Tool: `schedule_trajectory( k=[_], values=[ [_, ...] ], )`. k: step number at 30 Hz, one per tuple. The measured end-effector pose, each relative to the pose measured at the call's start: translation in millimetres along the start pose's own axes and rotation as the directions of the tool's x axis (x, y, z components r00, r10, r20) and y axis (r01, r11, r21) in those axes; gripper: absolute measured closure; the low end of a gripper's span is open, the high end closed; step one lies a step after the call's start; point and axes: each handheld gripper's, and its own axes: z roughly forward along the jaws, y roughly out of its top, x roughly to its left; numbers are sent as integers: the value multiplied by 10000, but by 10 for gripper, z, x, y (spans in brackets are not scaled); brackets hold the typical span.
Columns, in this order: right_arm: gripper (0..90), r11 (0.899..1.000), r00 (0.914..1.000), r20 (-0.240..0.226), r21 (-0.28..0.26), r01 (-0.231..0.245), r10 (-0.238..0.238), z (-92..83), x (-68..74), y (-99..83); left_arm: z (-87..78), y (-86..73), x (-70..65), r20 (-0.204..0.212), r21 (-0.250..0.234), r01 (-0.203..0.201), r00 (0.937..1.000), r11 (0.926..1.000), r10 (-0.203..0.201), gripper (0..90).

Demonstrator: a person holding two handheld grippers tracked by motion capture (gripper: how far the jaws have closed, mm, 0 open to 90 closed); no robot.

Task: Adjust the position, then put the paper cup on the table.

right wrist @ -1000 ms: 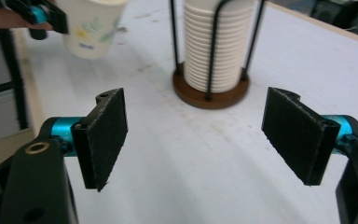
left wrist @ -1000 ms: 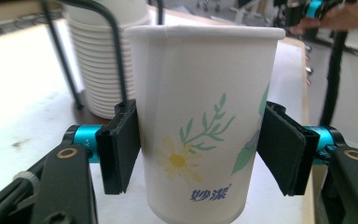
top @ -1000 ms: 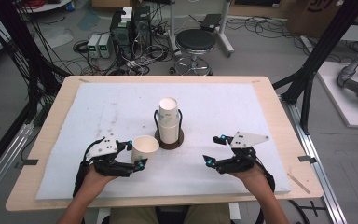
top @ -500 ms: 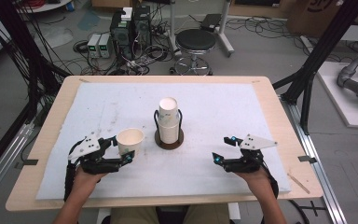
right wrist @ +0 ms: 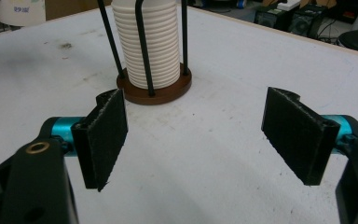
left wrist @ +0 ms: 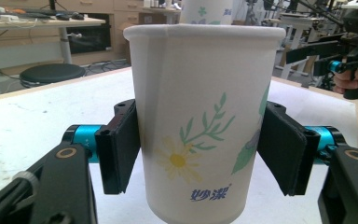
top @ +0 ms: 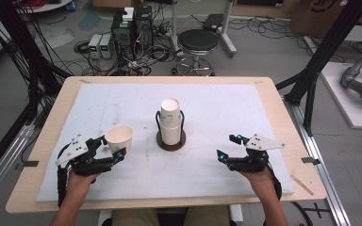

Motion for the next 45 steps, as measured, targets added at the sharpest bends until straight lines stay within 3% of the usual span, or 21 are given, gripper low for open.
schedule_trajectory(
  k=[7,12,28,32,36,42,45],
  values=[
    [231,10000,10000,-27,0,47,-47,-6,17,5,-23,-5,23,-228,-87,-53,9997,9999,51,332],
    [233,10000,10000,0,-42,42,-42,-8,7,8,-19,-21,82,-395,39,-392,9984,9992,393,330],
    [236,9998,9998,-125,33,182,-181,-13,46,-4,23,-55,434,-1323,-464,-72,9912,9989,10,333],
    [235,9998,9998,-89,38,173,-173,-14,34,-9,71,-96,495,-1615,-82,148,9867,9999,-159,330],
    [235,9999,9999,-70,58,156,-155,-14,32,-14,115,-141,535,-1922,524,179,9813,9985,-75,326],
    [236,9999,10000,-49,98,86,-85,-36,30,-28,185,-195,547,-2445,1637,116,9692,9864,291,327],
    [236,9999,9999,-58,64,92,-92,-42,32,-29,205,-218,543,-2481,1893,103,9680,9819,377,327]
  ],
)
